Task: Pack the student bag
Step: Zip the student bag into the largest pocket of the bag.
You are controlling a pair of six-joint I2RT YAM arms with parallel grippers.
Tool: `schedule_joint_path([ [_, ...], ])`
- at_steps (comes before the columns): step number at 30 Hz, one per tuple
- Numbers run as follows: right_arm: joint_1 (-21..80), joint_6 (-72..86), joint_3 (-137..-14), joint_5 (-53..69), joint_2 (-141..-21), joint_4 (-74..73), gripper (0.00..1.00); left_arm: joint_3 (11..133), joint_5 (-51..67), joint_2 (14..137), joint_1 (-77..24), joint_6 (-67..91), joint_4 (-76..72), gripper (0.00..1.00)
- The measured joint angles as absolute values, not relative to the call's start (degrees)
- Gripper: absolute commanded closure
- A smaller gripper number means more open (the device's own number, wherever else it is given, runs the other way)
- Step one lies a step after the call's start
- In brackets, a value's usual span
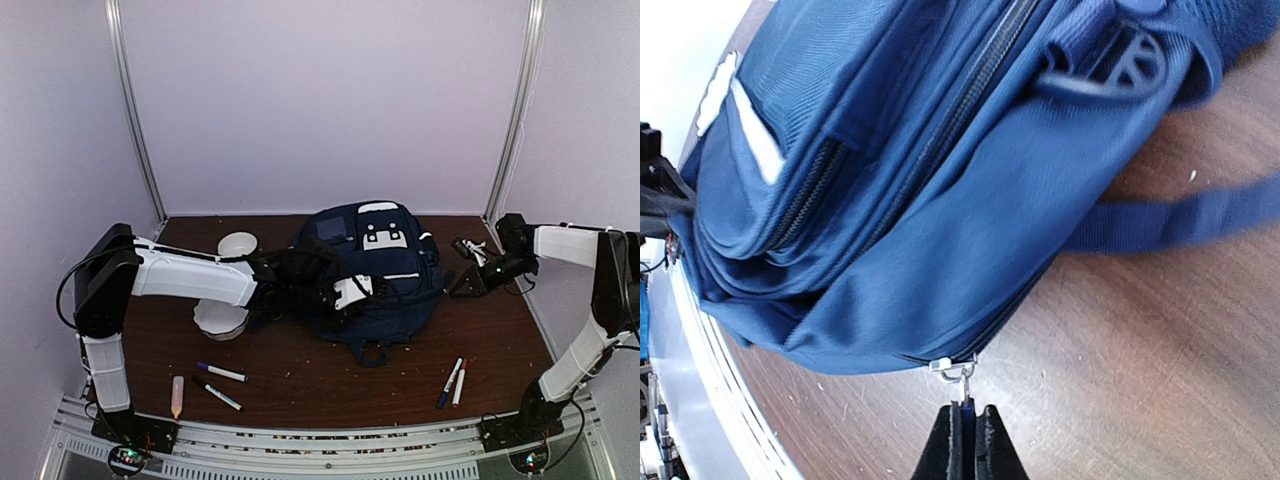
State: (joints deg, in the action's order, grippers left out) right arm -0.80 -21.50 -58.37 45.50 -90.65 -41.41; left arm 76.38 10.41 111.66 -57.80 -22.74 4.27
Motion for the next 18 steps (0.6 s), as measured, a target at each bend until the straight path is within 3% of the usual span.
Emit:
schedule_joint_path([
  [18,-1.39,-17.1,-66.87,41.21,-101.82,-38.81,1.0,71.0,6.81,108.51,-57.82,-22.96,1.32,1.0],
])
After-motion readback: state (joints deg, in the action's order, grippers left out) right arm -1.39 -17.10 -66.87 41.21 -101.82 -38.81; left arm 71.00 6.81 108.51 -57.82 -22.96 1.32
